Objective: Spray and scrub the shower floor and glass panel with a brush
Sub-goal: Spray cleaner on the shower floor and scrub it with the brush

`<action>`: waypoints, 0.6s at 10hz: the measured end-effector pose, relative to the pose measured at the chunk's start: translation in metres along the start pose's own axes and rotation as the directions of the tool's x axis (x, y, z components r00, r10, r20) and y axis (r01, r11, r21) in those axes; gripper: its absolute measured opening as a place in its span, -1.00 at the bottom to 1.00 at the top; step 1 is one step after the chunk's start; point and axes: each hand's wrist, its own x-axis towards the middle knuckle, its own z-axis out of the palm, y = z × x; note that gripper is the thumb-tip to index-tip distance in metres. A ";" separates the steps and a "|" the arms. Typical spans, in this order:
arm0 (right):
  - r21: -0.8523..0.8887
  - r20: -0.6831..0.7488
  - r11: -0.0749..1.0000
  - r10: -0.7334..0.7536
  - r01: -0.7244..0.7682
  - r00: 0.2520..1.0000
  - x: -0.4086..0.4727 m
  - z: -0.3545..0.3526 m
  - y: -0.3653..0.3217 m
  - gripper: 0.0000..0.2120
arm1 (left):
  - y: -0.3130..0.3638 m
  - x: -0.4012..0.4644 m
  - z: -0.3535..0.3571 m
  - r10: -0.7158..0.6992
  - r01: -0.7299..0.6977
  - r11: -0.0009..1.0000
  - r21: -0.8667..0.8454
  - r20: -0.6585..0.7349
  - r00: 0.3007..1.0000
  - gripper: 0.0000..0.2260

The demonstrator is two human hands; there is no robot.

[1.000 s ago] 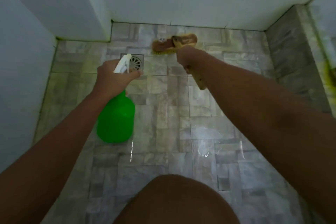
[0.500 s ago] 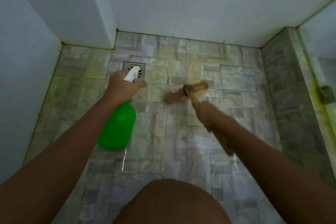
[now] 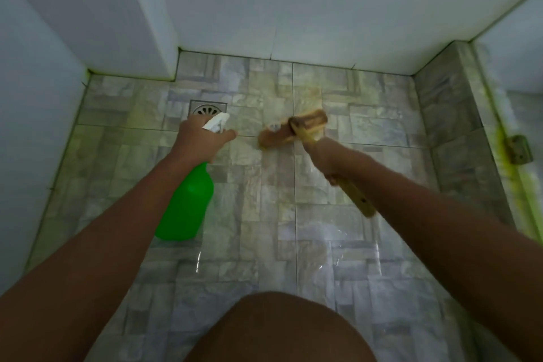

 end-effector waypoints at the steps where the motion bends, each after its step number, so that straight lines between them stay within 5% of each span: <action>1: -0.068 0.101 0.997 0.034 -0.028 0.994 -0.032 0.026 0.027 -0.61 | -0.003 -0.006 -0.006 -0.088 0.088 0.996 0.001 -0.024 0.996 -0.66; 3: -0.161 0.148 0.984 -0.056 0.080 0.987 -0.056 0.039 0.025 -0.58 | -0.020 -0.031 -0.022 -0.192 0.191 0.980 0.048 0.014 0.981 -0.61; 5: -0.315 0.231 0.910 -0.203 0.270 0.951 -0.073 0.058 0.008 -0.62 | -0.026 -0.058 -0.044 -0.243 0.236 0.969 -0.071 -0.123 0.962 -0.62; 6: -0.410 0.293 0.840 -0.247 0.355 0.924 -0.086 0.072 0.002 -0.65 | -0.041 -0.077 -0.064 -0.235 0.227 0.971 -0.073 -0.139 0.962 -0.80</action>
